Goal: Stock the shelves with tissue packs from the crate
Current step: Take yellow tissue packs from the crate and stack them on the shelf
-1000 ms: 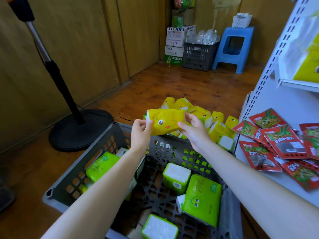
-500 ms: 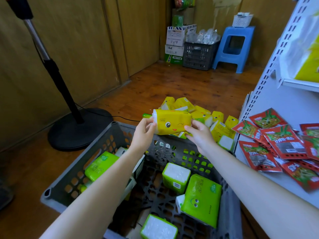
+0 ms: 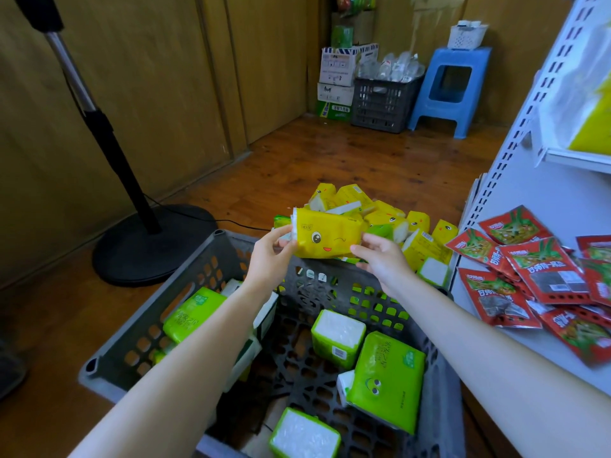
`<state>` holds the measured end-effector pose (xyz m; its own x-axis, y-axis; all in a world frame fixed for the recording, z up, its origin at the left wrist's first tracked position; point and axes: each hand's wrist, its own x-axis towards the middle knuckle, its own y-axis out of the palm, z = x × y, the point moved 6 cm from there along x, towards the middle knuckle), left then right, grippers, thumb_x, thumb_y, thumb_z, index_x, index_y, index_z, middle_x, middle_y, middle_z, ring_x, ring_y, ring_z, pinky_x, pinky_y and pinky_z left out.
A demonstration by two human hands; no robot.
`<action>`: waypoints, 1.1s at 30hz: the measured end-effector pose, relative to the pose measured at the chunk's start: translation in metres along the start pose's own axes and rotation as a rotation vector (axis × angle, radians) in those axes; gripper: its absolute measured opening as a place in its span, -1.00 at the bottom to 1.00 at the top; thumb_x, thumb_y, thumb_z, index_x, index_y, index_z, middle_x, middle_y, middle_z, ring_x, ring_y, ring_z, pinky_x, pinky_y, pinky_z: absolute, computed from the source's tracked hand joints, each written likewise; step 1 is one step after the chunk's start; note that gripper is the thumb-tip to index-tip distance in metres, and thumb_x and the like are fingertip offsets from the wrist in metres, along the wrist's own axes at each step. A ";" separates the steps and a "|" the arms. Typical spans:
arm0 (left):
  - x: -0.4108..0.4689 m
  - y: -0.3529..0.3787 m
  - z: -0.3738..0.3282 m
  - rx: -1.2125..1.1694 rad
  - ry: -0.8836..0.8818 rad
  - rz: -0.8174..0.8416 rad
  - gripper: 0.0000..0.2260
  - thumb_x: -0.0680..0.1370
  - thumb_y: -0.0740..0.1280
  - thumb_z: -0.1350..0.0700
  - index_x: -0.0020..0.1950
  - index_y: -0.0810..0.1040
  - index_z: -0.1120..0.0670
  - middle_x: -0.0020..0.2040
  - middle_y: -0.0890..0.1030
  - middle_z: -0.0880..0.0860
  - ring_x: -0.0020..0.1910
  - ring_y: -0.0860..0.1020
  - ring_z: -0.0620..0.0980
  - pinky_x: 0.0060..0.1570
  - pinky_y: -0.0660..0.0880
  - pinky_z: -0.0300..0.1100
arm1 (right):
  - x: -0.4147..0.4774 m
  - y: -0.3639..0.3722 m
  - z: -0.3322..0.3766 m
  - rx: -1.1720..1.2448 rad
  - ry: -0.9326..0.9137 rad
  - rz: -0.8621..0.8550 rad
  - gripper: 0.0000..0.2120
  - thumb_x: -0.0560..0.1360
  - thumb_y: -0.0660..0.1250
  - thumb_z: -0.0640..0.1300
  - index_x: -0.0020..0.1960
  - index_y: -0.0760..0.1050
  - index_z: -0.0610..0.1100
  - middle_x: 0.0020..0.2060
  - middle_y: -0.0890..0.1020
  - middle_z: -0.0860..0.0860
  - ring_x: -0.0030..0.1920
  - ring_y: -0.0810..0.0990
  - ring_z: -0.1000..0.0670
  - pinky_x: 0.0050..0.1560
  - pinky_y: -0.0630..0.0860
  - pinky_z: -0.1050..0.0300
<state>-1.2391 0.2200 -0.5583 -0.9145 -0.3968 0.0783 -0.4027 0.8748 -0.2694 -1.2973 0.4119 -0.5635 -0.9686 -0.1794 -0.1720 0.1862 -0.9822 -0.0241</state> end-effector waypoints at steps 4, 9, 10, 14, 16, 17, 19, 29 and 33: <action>0.002 -0.002 0.001 0.086 0.025 -0.002 -0.68 0.63 0.17 0.14 0.37 0.43 0.06 -0.21 0.50 0.03 -0.27 0.45 -0.05 -0.34 0.40 -0.36 | 0.004 0.000 -0.002 -0.044 0.018 -0.005 -0.58 0.54 0.25 -0.29 0.39 0.34 -0.22 0.07 0.50 0.00 0.00 0.50 0.00 0.01 0.54 0.09; 0.003 -0.003 0.003 0.136 0.013 -0.003 -0.69 0.63 0.13 0.18 0.37 0.43 0.07 -0.22 0.50 0.07 -0.28 0.42 -0.05 -0.38 0.34 -0.40 | 0.004 0.001 -0.002 -0.037 0.020 0.012 -0.60 0.54 0.22 -0.27 0.37 0.37 -0.18 -0.11 0.53 0.05 -0.13 0.48 0.08 0.02 0.50 0.09; 0.003 -0.003 0.004 0.136 0.008 -0.002 -0.68 0.64 0.13 0.18 0.37 0.43 0.07 -0.21 0.51 0.09 -0.27 0.43 -0.03 -0.36 0.35 -0.38 | 0.004 0.001 -0.002 -0.040 0.016 0.017 -0.60 0.54 0.23 -0.26 0.38 0.36 -0.18 -0.13 0.52 0.06 -0.10 0.48 0.06 0.05 0.50 0.08; 0.004 -0.002 0.007 0.109 -0.021 0.001 -0.68 0.64 0.12 0.18 0.38 0.42 0.05 -0.06 0.59 0.27 -0.18 0.48 0.05 -0.19 0.40 -0.19 | 0.002 0.001 0.000 -0.081 -0.001 0.046 -0.59 0.54 0.24 -0.27 0.38 0.35 -0.17 -0.14 0.50 0.08 0.01 0.49 0.01 0.14 0.50 0.04; 0.002 -0.001 0.005 0.080 -0.026 0.001 -0.68 0.64 0.13 0.16 0.39 0.41 0.04 -0.16 0.56 0.22 -0.23 0.46 0.02 -0.21 0.39 -0.19 | 0.001 0.001 0.001 -0.125 -0.014 0.053 -0.58 0.53 0.25 -0.30 0.37 0.36 -0.16 -0.09 0.53 0.00 0.03 0.51 -0.06 0.18 0.49 0.00; 0.001 -0.001 0.004 0.062 -0.029 0.001 -0.68 0.64 0.13 0.15 0.40 0.40 0.03 -0.26 0.50 0.15 -0.29 0.42 -0.02 -0.27 0.37 -0.22 | 0.001 0.001 0.002 -0.164 -0.032 0.056 -0.58 0.52 0.25 -0.31 0.37 0.38 -0.16 0.22 0.26 -0.06 0.16 0.50 -0.20 0.16 0.48 -0.01; -0.001 0.000 0.002 0.033 -0.039 0.006 -0.66 0.63 0.12 0.16 0.40 0.40 0.02 -0.33 0.40 0.03 -0.37 0.32 -0.08 -0.39 0.31 -0.32 | 0.002 0.002 0.003 -0.246 -0.089 0.062 -0.59 0.50 0.26 -0.32 0.34 0.41 -0.18 -0.21 0.27 0.04 -0.11 0.28 0.05 0.01 0.42 0.04; -0.004 -0.002 -0.005 0.012 0.029 0.020 -0.65 0.56 0.22 0.25 0.32 0.48 0.01 -0.32 0.30 -0.01 -0.36 0.32 -0.10 -0.26 0.35 -0.25 | -0.008 0.010 0.020 -0.400 -0.304 0.006 -0.76 0.51 0.29 -0.27 0.18 0.50 -0.26 -0.32 0.28 -0.08 -0.26 0.25 -0.03 -0.18 0.19 0.13; -0.004 -0.004 -0.005 -0.006 0.031 0.025 -0.66 0.58 0.21 0.26 0.32 0.48 0.00 -0.30 0.30 0.02 -0.31 0.33 -0.08 -0.19 0.38 -0.22 | -0.010 0.010 0.022 -0.404 -0.315 -0.009 -0.67 0.52 0.28 -0.27 0.29 0.45 -0.25 -0.27 0.31 -0.12 -0.23 0.27 -0.04 -0.20 0.18 0.14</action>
<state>-1.2339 0.2201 -0.5524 -0.9251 -0.3659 0.1016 -0.3797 0.8861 -0.2658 -1.2888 0.4026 -0.5406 -0.9614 -0.2405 0.1335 0.1664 -0.8949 -0.4140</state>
